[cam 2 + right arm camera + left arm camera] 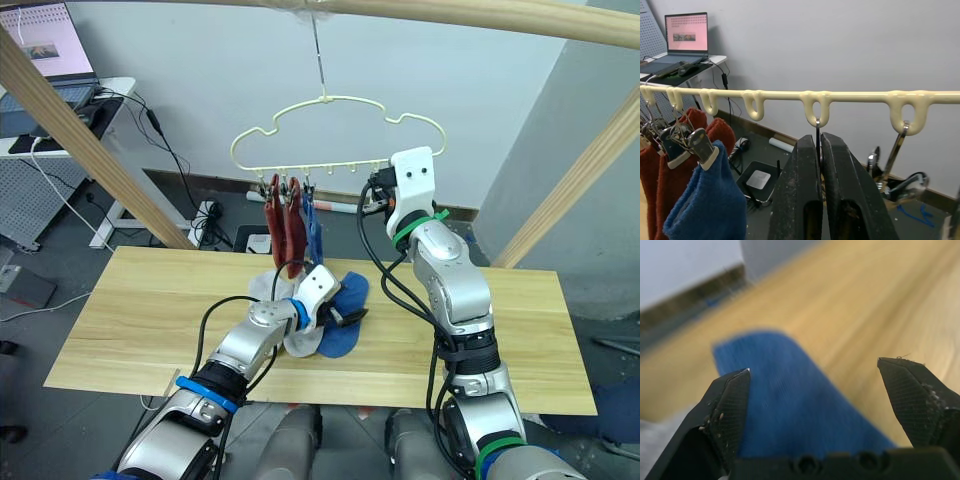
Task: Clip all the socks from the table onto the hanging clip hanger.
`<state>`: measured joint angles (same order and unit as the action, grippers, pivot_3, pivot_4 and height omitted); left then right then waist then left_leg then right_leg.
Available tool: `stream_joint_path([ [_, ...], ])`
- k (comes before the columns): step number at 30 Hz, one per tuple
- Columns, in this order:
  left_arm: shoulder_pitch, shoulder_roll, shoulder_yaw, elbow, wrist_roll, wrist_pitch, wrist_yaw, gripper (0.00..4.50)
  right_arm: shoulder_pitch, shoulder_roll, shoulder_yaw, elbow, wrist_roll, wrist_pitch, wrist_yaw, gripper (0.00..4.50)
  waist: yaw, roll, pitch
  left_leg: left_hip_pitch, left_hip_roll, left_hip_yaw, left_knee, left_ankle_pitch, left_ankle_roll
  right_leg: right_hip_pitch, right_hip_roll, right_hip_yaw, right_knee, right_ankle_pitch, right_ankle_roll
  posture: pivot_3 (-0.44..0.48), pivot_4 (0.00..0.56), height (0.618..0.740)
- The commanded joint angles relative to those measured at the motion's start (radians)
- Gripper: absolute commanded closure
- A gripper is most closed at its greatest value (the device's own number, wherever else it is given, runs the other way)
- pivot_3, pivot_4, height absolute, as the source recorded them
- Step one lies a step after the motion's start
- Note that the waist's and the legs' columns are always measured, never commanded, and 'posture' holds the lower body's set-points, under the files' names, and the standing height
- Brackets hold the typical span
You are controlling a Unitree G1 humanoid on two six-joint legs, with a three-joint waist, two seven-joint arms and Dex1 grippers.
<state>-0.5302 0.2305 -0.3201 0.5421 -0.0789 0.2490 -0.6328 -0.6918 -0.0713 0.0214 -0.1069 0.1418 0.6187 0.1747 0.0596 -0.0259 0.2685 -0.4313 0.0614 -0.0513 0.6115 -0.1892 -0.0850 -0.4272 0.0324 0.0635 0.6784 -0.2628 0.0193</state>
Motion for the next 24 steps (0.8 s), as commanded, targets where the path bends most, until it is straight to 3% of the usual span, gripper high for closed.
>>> stream_joint_path([
  [1,-0.005,-0.001,-0.045,0.026,0.064,-0.004,-0.036,0.87,0.017,-0.003,-0.019,-0.008,0.008,0.021,-0.014,4.5,-0.001,0.0,0.0,0.0,0.0,0.0,0.0,0.0,0.0,0.001,0.0,0.0,0.0,0.0,0.0,0.153,0.289,0.74],
  [9,0.032,0.006,-0.094,0.01,0.154,-0.079,-0.081,3.09,0.015,-0.002,-0.019,-0.008,0.008,0.022,-0.017,4.5,-0.004,0.0,0.0,0.001,0.0,0.0,0.0,0.0,0.0,0.001,0.0,0.0,0.0,0.0,0.0,0.154,0.286,0.74],
  [14,0.056,-0.009,-0.06,-0.012,0.137,-0.124,-0.09,4.48,0.015,-0.004,-0.022,-0.003,0.008,0.019,-0.017,4.5,-0.005,0.0,0.0,0.001,0.0,-0.001,0.0,0.0,0.0,0.001,0.0,0.0,0.0,0.0,0.0,0.154,0.277,0.74],
  [24,0.098,-0.026,-0.017,-0.096,0.126,-0.159,-0.066,4.48,0.009,-0.033,-0.034,0.01,0.017,0.021,0.004,4.5,-0.004,0.0,0.0,0.001,0.0,-0.001,0.0,0.0,0.0,0.001,0.0,0.0,0.0,0.0,0.0,0.166,0.267,0.74],
])
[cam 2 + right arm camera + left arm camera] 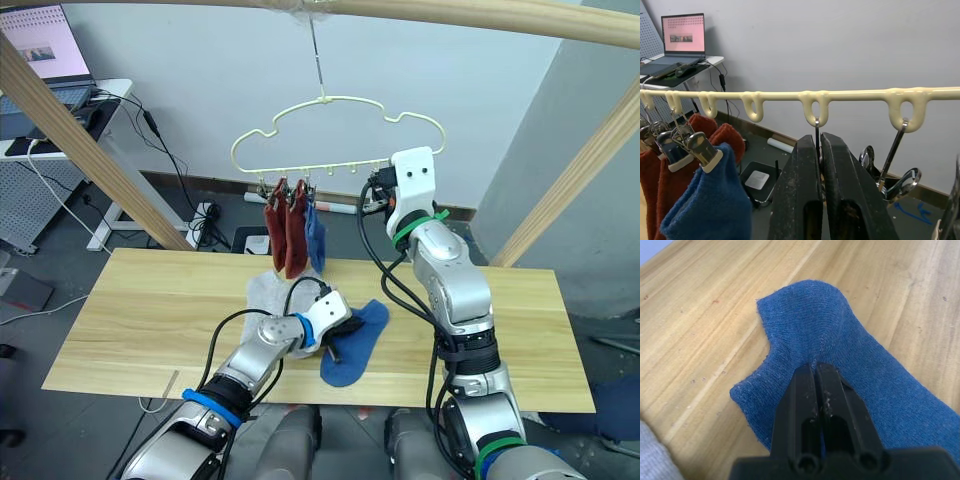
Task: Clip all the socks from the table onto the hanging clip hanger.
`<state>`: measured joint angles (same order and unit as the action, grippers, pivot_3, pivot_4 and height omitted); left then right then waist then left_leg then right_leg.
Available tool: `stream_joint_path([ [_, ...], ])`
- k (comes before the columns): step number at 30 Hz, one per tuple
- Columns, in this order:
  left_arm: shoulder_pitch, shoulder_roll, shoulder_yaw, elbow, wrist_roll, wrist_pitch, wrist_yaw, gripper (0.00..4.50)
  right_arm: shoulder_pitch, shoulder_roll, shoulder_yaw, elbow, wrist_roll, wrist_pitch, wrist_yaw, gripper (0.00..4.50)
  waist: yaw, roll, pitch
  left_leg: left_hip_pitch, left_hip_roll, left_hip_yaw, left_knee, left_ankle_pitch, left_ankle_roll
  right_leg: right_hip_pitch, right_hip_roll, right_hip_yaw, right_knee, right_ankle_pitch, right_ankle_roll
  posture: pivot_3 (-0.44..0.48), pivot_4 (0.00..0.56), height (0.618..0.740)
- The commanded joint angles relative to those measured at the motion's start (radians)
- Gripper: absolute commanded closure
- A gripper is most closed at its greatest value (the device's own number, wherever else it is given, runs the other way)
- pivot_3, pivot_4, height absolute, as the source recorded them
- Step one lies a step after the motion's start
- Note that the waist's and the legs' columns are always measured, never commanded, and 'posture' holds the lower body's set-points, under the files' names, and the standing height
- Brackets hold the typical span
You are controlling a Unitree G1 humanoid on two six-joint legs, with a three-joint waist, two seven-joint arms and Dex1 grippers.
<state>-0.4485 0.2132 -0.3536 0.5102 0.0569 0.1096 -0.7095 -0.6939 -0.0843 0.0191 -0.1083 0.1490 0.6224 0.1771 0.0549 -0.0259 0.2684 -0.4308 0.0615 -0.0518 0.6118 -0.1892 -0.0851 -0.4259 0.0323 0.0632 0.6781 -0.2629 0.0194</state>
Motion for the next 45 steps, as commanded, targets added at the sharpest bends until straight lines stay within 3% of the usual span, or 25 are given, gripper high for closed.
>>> stream_joint_path([
  [1,0.022,-0.004,0.024,-0.086,-0.012,-0.009,0.013,4.48,0.011,-0.022,-0.032,0.012,0.011,0.017,0.002,4.5,0.0,0.0,0.0,0.0,0.0,0.0,0.0,0.0,0.0,0.0,0.0,0.0,0.0,0.0,0.0,0.166,0.267,0.74],
  [2,0.029,0.003,0.029,-0.107,-0.014,0.005,0.007,4.48,0.011,-0.023,-0.031,0.012,0.012,0.017,0.002,4.5,0.0,0.0,0.0,0.0,0.0,0.0,0.0,0.0,0.0,0.0,0.0,0.0,0.0,0.0,0.0,0.166,0.267,0.74],
  [5,0.048,0.035,0.039,-0.15,-0.01,0.051,-0.006,3.9,0.009,-0.021,-0.027,0.012,0.015,0.017,-0.001,4.5,-0.001,0.0,0.0,0.0,0.0,0.0,0.0,0.0,0.0,0.0,0.0,0.0,0.0,0.0,0.0,0.166,0.267,0.74],
  [18,0.082,0.016,0.015,-0.305,-0.039,0.167,-0.042,0.02,0.017,-0.015,-0.022,0.001,0.016,0.017,-0.015,4.5,-0.001,0.0,0.0,0.0,0.0,0.0,0.0,0.0,0.0,0.0,0.0,0.0,0.0,0.0,0.0,0.161,0.254,0.74],
  [39,0.041,0.062,-0.146,-0.168,0.145,0.162,-0.065,0.02,0.017,-0.015,-0.027,0.005,0.011,0.021,-0.029,4.5,-0.001,0.0,0.0,0.0,0.0,0.0,0.0,0.0,0.0,0.0,0.0,0.0,0.0,0.0,0.0,0.154,0.265,0.74],
  [45,0.04,0.076,-0.148,-0.142,0.156,0.126,-0.068,1.36,0.016,-0.016,-0.03,0.008,0.01,0.021,-0.032,4.5,-0.001,0.0,0.0,0.0,0.0,0.0,0.0,0.0,0.0,0.0,0.0,0.0,0.0,0.0,0.0,0.15,0.265,0.74],
])
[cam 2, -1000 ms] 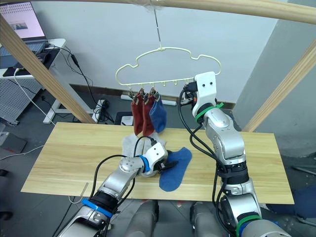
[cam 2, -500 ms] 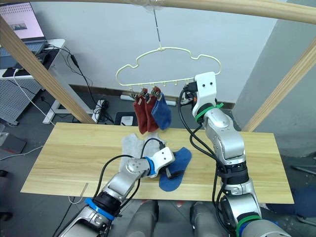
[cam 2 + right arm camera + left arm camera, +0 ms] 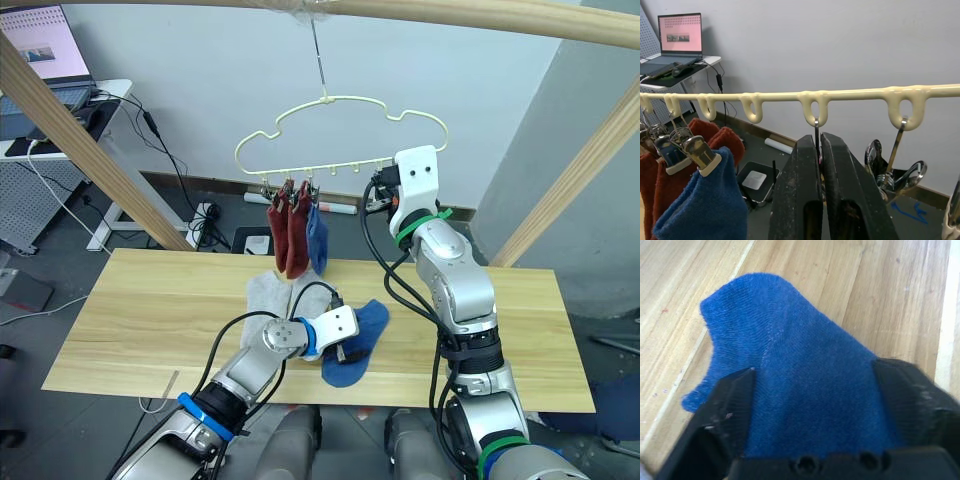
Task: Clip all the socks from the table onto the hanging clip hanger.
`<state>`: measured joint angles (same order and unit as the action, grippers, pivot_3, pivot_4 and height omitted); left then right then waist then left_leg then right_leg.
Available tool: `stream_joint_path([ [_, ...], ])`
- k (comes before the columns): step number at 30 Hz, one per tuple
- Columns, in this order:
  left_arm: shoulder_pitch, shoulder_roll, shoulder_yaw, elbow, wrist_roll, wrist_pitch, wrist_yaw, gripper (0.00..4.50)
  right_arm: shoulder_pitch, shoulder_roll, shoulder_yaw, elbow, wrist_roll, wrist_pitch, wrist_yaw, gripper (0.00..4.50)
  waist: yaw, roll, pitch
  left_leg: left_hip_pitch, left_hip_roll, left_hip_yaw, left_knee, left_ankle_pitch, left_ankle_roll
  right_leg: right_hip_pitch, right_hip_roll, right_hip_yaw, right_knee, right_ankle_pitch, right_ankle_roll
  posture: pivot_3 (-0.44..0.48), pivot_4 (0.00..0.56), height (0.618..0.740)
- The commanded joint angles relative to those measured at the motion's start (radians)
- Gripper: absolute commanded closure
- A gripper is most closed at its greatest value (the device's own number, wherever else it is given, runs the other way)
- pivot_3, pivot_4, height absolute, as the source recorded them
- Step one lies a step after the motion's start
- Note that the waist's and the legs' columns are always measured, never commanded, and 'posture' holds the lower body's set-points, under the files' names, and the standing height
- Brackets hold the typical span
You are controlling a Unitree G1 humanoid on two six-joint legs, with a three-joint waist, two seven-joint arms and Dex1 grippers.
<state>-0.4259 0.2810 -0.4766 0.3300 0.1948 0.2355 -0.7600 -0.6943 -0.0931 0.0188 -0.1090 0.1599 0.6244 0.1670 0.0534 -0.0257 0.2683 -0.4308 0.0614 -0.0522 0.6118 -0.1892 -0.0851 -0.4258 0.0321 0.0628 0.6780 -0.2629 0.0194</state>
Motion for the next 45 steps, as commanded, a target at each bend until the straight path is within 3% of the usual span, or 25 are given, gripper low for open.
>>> stream_joint_path([
  [1,0.018,0.009,-0.025,0.042,0.02,-0.006,-0.017,1.65,0.017,-0.007,-0.03,0.01,0.0,0.019,-0.022,4.5,0.0,0.0,0.0,0.0,0.0,0.0,0.0,0.0,0.0,0.0,0.0,0.0,0.0,0.0,0.0,0.152,0.265,0.74],
  [8,0.022,-0.004,0.003,0.06,0.003,-0.022,-0.011,3.42,0.014,-0.007,-0.036,0.019,0.005,0.018,-0.024,4.5,0.0,0.0,0.0,0.0,0.0,0.0,0.0,0.0,0.0,0.0,0.0,0.0,0.0,0.0,0.0,0.156,0.264,0.74],
  [12,0.031,-0.039,0.074,0.049,-0.07,-0.03,-0.001,4.47,0.015,-0.01,-0.036,0.02,0.007,0.017,-0.02,4.5,0.0,0.0,0.0,0.0,0.0,0.0,0.0,0.0,0.0,0.0,0.0,0.0,0.0,0.0,0.0,0.156,0.265,0.74],
  [18,0.064,-0.128,0.262,-0.077,-0.295,0.014,-0.008,4.47,-0.001,-0.043,-0.064,0.013,0.074,0.108,0.037,4.5,0.0,0.0,0.0,0.0,0.0,0.0,0.0,0.0,0.0,0.0,0.0,0.0,0.0,0.0,0.0,0.151,0.266,0.74],
  [26,0.111,-0.176,0.397,-0.327,-0.479,0.01,0.031,4.47,-0.099,-0.02,-0.277,0.024,0.306,0.422,0.001,4.5,0.0,0.0,0.0,0.0,0.0,-0.001,0.0,0.0,0.0,0.001,0.0,0.0,0.0,0.0,0.0,0.157,0.268,0.74],
  [34,0.086,-0.177,0.409,-0.338,-0.478,-0.024,0.093,4.47,-0.163,0.031,-0.411,0.037,0.437,0.604,-0.085,4.5,0.001,0.0,0.0,0.0,0.0,-0.001,0.0,0.0,0.0,0.001,0.0,0.0,-0.001,0.0,0.0,0.169,0.264,0.74],
  [45,0.053,-0.168,0.395,-0.29,-0.44,-0.113,0.132,4.47,-0.168,0.036,-0.443,0.033,0.498,0.673,-0.154,4.5,0.002,0.0,0.0,-0.001,0.0,-0.001,0.0,0.0,0.0,0.001,0.0,-0.001,-0.002,0.0,0.0,0.166,0.261,0.74],
])
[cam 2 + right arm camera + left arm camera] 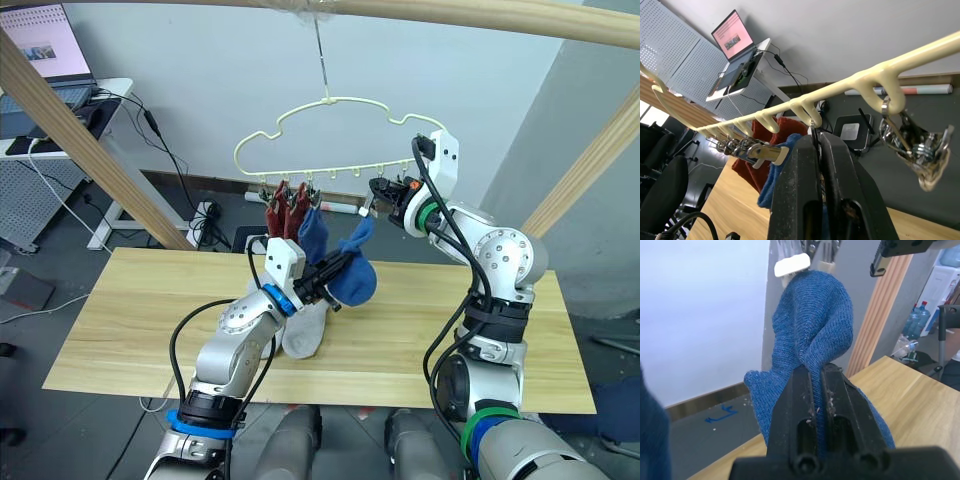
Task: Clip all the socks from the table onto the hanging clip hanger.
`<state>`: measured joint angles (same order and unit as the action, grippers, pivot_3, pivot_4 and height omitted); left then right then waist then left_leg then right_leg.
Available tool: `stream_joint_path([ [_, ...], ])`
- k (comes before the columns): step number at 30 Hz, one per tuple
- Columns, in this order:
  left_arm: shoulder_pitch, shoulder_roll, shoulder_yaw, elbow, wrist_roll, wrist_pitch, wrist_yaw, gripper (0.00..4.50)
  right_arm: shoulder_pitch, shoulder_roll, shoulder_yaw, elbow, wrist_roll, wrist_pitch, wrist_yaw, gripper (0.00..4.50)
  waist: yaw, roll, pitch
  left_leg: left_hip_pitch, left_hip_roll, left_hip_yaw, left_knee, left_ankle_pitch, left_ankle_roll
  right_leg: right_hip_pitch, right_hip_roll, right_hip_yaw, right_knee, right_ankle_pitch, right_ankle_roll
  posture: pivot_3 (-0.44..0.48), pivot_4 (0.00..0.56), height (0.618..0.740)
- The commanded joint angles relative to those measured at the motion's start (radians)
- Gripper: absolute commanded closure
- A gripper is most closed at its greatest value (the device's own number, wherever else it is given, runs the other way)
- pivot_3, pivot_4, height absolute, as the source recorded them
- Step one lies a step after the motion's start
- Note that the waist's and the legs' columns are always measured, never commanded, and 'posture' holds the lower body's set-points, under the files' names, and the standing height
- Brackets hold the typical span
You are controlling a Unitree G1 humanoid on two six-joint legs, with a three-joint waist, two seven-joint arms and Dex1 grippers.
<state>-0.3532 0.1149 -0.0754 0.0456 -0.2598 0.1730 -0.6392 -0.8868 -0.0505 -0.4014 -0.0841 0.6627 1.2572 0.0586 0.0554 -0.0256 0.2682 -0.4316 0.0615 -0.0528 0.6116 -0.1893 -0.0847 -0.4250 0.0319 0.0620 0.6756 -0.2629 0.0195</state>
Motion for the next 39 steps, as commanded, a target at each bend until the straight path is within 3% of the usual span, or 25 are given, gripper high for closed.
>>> stream_joint_path([
  [1,-0.025,-0.001,-0.007,0.002,0.02,-0.062,0.013,4.47,0.025,-0.006,-0.022,0.006,-0.003,0.042,-0.049,4.5,0.0,0.0,0.0,0.0,0.0,0.0,0.0,0.0,0.0,0.0,0.0,0.0,0.0,0.0,0.0,0.165,0.259,0.74],
  [14,-0.048,-0.011,-0.03,0.029,0.022,-0.113,0.003,4.47,0.037,0.001,-0.02,-0.004,0.034,0.048,-0.082,4.5,0.0,0.0,0.0,0.0,0.0,0.0,0.0,0.0,0.0,0.0,0.0,0.0,-0.001,0.0,0.0,0.164,0.252,0.74],
  [17,-0.048,-0.012,-0.036,0.021,0.017,-0.109,0.006,4.5,0.042,-0.001,-0.013,-0.008,0.035,0.038,-0.081,3.74,0.0,0.0,0.0,0.0,0.0,0.0,0.0,0.0,0.0,0.0,0.0,0.0,-0.001,0.0,0.0,0.164,0.251,0.74],
  [22,-0.05,-0.008,-0.037,0.027,0.016,-0.109,0.009,4.5,0.055,-0.012,0.003,-0.024,0.033,0.023,-0.081,1.73,-0.005,0.0,0.0,-0.001,0.0,0.0,-0.001,0.0,0.0,-0.001,0.0,0.0,-0.001,0.0,0.0,0.162,0.25,0.74],
  [27,-0.053,-0.004,-0.034,0.029,0.002,-0.07,0.011,4.5,0.072,-0.026,-0.021,-0.11,0.12,0.05,-0.034,0.01,-0.009,0.0,0.0,-0.001,0.0,0.0,-0.001,0.0,0.0,-0.002,0.0,0.0,-0.001,0.0,0.0,0.157,0.256,0.74],
  [34,-0.059,0.008,-0.022,0.03,-0.048,0.034,-0.012,2.47,0.161,-0.051,-0.074,-0.29,0.34,0.135,0.017,0.0,-0.024,0.001,0.0,-0.002,0.0,0.0,-0.001,0.0,0.001,-0.002,0.0,0.0,-0.002,0.0,0.0,0.136,0.262,0.74],
  [39,-0.056,0.023,0.014,0.022,-0.109,0.176,-0.004,0.89,0.313,-0.222,0.137,-0.398,0.123,-0.084,0.07,0.0,-0.035,0.001,0.0,-0.002,0.0,0.001,-0.001,0.0,0.001,-0.002,0.0,0.001,-0.002,0.0,0.0,0.131,0.265,0.74],
])
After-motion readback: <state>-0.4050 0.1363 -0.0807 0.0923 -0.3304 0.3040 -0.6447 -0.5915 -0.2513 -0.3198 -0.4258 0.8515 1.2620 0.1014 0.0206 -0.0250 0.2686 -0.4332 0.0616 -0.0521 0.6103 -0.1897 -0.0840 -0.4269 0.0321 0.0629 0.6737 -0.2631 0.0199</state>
